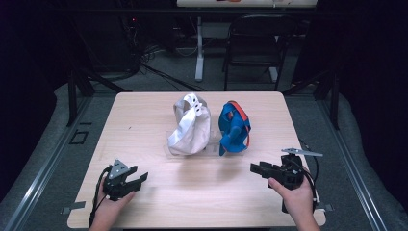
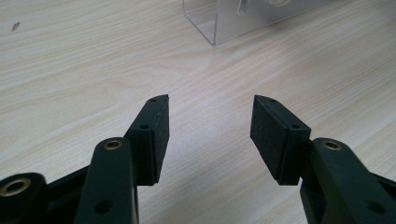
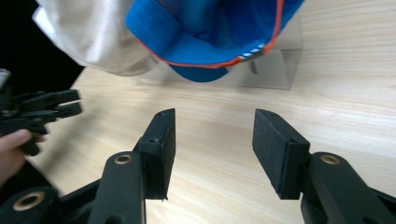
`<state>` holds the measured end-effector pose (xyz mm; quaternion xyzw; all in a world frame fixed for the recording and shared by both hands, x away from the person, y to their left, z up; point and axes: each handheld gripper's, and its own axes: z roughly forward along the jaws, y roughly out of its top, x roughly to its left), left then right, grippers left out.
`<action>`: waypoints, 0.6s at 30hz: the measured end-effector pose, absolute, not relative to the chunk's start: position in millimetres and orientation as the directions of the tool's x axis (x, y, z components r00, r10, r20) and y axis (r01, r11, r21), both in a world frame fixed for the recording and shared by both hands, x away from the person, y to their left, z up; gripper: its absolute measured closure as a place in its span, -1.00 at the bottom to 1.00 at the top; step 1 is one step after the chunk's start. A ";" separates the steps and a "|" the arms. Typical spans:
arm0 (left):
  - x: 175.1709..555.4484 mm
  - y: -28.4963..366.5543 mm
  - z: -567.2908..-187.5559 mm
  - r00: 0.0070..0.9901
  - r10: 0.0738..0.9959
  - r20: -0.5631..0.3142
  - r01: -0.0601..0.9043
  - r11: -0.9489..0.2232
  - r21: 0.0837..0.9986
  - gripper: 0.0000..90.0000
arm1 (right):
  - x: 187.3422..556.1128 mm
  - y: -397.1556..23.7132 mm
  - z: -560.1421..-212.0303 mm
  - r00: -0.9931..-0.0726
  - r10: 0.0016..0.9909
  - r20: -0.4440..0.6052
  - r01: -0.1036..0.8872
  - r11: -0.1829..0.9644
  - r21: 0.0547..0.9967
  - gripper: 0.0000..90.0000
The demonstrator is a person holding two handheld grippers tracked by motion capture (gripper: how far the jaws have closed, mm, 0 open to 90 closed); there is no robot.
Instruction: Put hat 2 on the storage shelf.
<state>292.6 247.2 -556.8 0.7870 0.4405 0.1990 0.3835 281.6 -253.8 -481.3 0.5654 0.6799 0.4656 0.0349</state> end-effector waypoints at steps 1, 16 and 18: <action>292.8 247.3 -557.0 0.533 0.846 -0.026 0.542 -0.318 0.778 0.06 | 280.6 -253.7 -484.1 -0.358 0.808 0.468 0.727 -0.074 0.683 0.10; 293.4 245.3 -558.8 0.540 0.841 -0.029 0.548 -0.325 0.771 0.06 | 267.0 -254.4 -528.5 -0.327 0.828 0.456 0.692 -0.119 0.712 0.14; 293.9 244.2 -559.9 0.539 0.841 -0.032 0.547 -0.320 0.774 0.06 | 266.0 -256.5 -531.5 -0.317 0.838 0.444 0.685 -0.121 0.718 0.14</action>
